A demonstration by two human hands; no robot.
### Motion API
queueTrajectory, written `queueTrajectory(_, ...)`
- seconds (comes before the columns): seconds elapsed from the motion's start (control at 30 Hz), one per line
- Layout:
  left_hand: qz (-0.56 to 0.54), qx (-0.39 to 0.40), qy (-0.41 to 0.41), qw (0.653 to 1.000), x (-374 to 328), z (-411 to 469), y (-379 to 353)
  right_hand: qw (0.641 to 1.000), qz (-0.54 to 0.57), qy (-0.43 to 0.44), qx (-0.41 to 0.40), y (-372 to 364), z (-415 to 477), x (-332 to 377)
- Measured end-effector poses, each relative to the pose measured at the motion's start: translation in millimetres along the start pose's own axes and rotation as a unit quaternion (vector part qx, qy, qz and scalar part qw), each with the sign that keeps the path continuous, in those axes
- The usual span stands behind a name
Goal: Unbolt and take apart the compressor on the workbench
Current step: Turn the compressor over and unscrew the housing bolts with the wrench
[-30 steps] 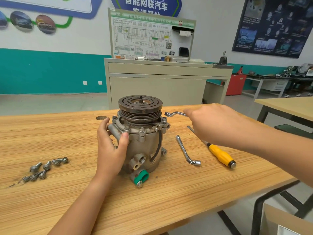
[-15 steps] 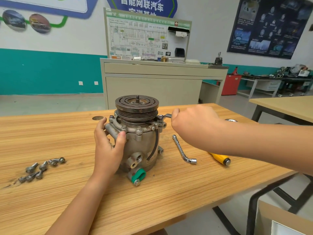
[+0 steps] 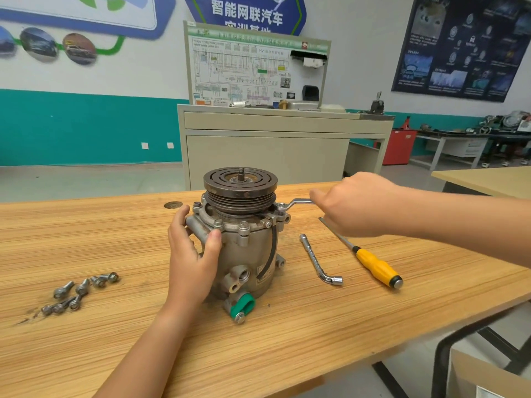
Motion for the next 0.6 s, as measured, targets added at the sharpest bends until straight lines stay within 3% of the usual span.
queueTrajectory(0.17,-0.004,0.0,0.0,1.0,1.1,0.7,0.0,1.0,-0.023,-0.016,-0.01,-20.0,43.2,-7.7)
queueTrajectory(0.33,0.002,0.004,-0.002,1.0,3.3,2.3,1.3,0.983,0.087,-0.005,-0.16,-33.2,95.2,12.7)
queueTrajectory(0.43,0.005,0.005,-0.004,1.0,2.3,2.5,1.6,0.977,0.111,-0.007,-0.184,-41.1,94.5,12.1)
queueTrajectory(0.5,0.004,0.006,-0.002,1.0,1.2,2.2,1.2,0.966,0.156,-0.054,-0.201,-40.4,80.3,8.4)
queueTrajectory(0.6,0.004,0.008,0.002,1.0,0.8,2.1,1.1,0.92,0.254,-0.186,-0.235,-32.5,44.3,1.9)
Point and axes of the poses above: each hand's wrist, its own z-axis towards the middle knuckle, its own y-axis out of the back of the hand, x = y × z, the point moved 2 cm from there along z, towards the middle knuckle, and after that the axes turned 8 degrees about -z, right-handed, at the moved point
